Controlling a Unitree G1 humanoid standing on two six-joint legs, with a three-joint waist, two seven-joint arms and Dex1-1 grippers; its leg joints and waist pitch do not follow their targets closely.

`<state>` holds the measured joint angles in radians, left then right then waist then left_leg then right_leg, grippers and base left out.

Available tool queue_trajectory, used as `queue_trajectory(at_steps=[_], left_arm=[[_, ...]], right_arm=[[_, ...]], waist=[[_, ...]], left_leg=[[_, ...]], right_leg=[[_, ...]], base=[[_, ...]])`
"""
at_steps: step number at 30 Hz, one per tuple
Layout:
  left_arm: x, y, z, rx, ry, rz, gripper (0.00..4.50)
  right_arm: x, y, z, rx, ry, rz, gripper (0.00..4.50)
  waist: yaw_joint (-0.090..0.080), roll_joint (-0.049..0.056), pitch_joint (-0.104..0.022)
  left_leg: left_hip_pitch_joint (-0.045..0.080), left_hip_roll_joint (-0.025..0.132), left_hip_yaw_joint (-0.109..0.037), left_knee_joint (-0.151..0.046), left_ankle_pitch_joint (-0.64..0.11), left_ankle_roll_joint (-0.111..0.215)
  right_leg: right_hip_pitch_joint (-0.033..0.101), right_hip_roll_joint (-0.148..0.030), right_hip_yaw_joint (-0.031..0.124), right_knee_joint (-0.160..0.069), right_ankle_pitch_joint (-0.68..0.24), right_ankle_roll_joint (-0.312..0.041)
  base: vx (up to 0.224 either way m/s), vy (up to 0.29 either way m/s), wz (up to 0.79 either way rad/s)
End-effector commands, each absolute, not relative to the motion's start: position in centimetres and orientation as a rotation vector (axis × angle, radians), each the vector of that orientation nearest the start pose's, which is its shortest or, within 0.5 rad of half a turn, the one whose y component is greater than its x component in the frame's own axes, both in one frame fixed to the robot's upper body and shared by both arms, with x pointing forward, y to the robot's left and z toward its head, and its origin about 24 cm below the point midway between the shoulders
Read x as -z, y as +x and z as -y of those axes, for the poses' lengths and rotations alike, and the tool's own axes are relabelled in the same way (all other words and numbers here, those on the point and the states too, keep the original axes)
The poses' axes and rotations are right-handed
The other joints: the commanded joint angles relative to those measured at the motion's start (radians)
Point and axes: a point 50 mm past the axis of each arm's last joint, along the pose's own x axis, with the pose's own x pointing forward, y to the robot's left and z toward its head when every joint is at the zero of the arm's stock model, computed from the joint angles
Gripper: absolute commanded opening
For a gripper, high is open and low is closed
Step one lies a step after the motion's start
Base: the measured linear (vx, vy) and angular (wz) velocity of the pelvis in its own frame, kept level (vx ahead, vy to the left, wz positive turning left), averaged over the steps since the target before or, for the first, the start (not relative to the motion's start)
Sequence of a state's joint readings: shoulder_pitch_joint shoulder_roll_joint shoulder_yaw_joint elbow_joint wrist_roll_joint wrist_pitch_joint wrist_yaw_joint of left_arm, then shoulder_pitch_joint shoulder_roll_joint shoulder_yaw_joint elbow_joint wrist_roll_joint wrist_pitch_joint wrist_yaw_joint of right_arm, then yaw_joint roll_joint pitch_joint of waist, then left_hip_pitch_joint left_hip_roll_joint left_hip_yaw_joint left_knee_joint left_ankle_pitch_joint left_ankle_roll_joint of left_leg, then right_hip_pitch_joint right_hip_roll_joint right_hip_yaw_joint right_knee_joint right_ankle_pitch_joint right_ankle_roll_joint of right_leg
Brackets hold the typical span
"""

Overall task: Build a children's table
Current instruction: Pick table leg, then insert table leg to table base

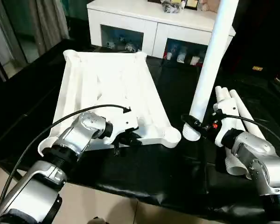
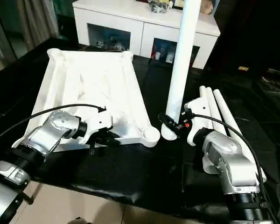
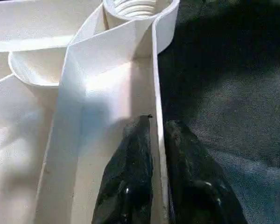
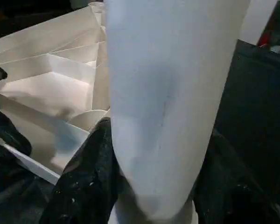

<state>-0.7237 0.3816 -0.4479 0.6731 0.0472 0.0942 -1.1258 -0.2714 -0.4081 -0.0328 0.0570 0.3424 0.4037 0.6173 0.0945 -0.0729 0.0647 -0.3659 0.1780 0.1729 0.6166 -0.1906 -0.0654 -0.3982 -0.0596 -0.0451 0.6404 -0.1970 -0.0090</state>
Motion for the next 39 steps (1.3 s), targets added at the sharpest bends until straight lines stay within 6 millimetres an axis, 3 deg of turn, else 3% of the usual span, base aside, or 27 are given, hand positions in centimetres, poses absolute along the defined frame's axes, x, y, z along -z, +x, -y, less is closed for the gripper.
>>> queue_trajectory(at_steps=[1, 3, 5, 8, 12, 15, 25, 27, 32, 39], left_arm=[[-5.1, 33.2, -12.3, 1.297, 0.597, -0.543, 0.77], [-5.3, 33.3, -12.2, 1.291, 0.582, -0.53, 0.4], [-5.4, 33.2, -12.1, 1.311, 0.556, -0.536, 0.41], [-5.1, 32.7, -12.1, 1.356, 0.549, -0.553, 0.03], [-4.5, 31.9, -11.6, 1.412, 0.559, -0.567, 0.01], [-4.4, 31.4, -10.5, 1.461, 0.546, -0.547, 0.0], [-4.6, 30.8, -9.1, 1.519, 0.563, -0.519, 0.0], [-4.8, 30.8, -8.9, 1.513, 0.564, -0.511, 0.0], [-4.8, 31.2, -8.9, 1.478, 0.57, -0.495, 0.0], [-5.0, 31.3, -8.8, 1.47, 0.552, -0.487, 0.0]], right_arm=[[-9.7, 29.6, 19.1, -0.629, 0.002, -0.154, 1.86], [-10.1, 29.6, 19.0, -0.649, 0.042, -0.139, 1.86], [-10.7, 29.5, 19.0, -0.693, 0.092, -0.124, 1.86], [-11.2, 29.2, 18.9, -0.773, 0.127, -0.127, 1.86], [-11.4, 28.9, 19.2, -0.817, 0.205, -0.139, 1.86], [-9.9, 28.7, 19.2, -0.847, 0.17, -0.229, 1.86], [-8.8, 29.7, 19.2, -0.835, 0.223, -0.266, 1.86], [-8.6, 29.6, 18.9, -0.851, 0.228, -0.278, 1.86], [-8.0, 29.0, 18.3, -0.902, 0.247, -0.313, 1.86], [-6.7, 29.4, 18.4, -0.835, 0.26, -0.319, 1.86]], waist=[[0.005, 0.007, -0.061], [0.005, 0.007, -0.061], [0.005, 0.008, -0.06], [0.006, 0.009, -0.061], [0.006, 0.003, -0.064], [0.004, -0.005, -0.065], [0.017, -0.007, -0.068], [0.017, -0.012, -0.067], [0.018, -0.01, -0.066], [0.016, -0.007, -0.064]], left_leg=[[0.014, 0.055, -0.021, -0.088, -0.243, -0.015], [0.014, 0.055, -0.021, -0.088, -0.252, -0.013], [0.014, 0.058, -0.023, -0.09, -0.259, -0.011], [0.014, 0.058, -0.023, -0.091, -0.258, -0.007], [0.013, 0.058, -0.019, -0.087, -0.211, 0.005], [0.009, 0.057, -0.016, -0.085, -0.181, 0.013], [0.012, 0.059, -0.011, -0.084, -0.129, 0.032], [0.012, 0.058, -0.01, -0.083, -0.131, 0.033], [0.013, 0.058, -0.01, -0.084, -0.147, 0.032], [0.015, 0.059, -0.012, -0.087, -0.184, 0.012]], right_leg=[[0.042, -0.096, 0.051, -0.095, -0.273, -0.189], [0.041, -0.096, 0.051, -0.098, -0.299, -0.182], [0.04, -0.097, 0.051, -0.099, -0.305, -0.18], [0.041, -0.096, 0.05, -0.097, -0.286, -0.187], [0.043, -0.097, 0.05, -0.091, -0.227, -0.204], [0.046, -0.096, 0.048, -0.091, -0.221, -0.206], [0.046, -0.095, 0.047, -0.083, -0.156, -0.219], [0.046, -0.096, 0.046, -0.086, -0.17, -0.216], [0.043, -0.096, 0.047, -0.091, -0.204, -0.204], [0.038, -0.1, 0.048, -0.1, -0.286, -0.179]], base=[[0.0, 0.0, 0.0], [0.0, 0.0, 0.0], [0.0, 0.0, 0.0], [0.0, 0.0, 0.0], [0.0, 0.0, 0.0], [0.0, 0.0, 0.0], [0.0, 0.0, 0.0], [0.0, 0.0, 0.0], [0.0, 0.0, 0.0], [0.0, 0.0, 0.0]])
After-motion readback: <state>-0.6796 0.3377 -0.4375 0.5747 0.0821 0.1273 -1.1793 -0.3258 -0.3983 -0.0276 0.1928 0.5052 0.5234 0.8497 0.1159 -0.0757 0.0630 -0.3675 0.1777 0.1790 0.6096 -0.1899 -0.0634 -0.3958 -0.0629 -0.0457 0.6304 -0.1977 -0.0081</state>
